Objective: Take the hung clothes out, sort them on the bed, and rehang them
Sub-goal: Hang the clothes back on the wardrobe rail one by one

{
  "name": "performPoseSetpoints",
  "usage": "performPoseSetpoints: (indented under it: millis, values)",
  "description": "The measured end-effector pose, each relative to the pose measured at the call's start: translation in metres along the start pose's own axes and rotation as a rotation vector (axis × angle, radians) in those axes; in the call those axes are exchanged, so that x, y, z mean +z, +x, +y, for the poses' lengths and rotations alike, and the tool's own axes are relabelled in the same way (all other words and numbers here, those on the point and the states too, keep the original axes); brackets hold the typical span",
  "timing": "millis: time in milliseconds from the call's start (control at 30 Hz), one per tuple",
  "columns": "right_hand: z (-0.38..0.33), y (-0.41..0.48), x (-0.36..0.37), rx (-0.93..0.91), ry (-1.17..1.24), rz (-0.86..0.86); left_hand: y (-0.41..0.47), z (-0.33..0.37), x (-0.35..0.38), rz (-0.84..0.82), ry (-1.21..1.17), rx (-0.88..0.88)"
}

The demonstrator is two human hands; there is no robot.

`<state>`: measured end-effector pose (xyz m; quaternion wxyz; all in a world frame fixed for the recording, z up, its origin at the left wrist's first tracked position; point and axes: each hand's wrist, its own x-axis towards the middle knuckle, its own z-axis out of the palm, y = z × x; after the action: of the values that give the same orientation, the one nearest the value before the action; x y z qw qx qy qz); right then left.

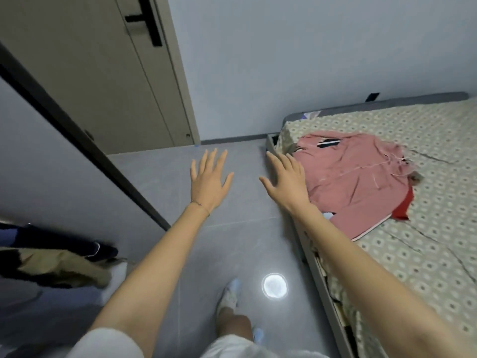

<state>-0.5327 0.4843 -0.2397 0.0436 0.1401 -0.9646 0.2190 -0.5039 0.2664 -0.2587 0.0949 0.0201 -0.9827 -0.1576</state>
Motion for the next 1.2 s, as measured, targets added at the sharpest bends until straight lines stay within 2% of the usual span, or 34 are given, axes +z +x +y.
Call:
performPoseSetpoints:
  millis: [133,433,800,1067,1200]
  values:
    - [0.052,0.017,-0.016,0.1,-0.008,0.062,0.057,0.04,0.027,-0.042,-0.001,0.103]
    - [0.172,0.072,-0.044,0.475,-0.084,0.086,0.208,0.143,0.1,-0.176,-0.02,0.423]
    - [0.293,0.082,-0.079,0.792,-0.091,0.192,0.302,0.279,0.183,-0.335,-0.013,0.709]
    - [0.394,0.102,-0.09,0.914,-0.063,0.232,0.349,0.365,0.247,-0.405,0.002,0.783]
    - [0.44,0.117,-0.091,0.943,-0.018,0.197,0.378,0.393,0.277,-0.405,0.004,0.792]
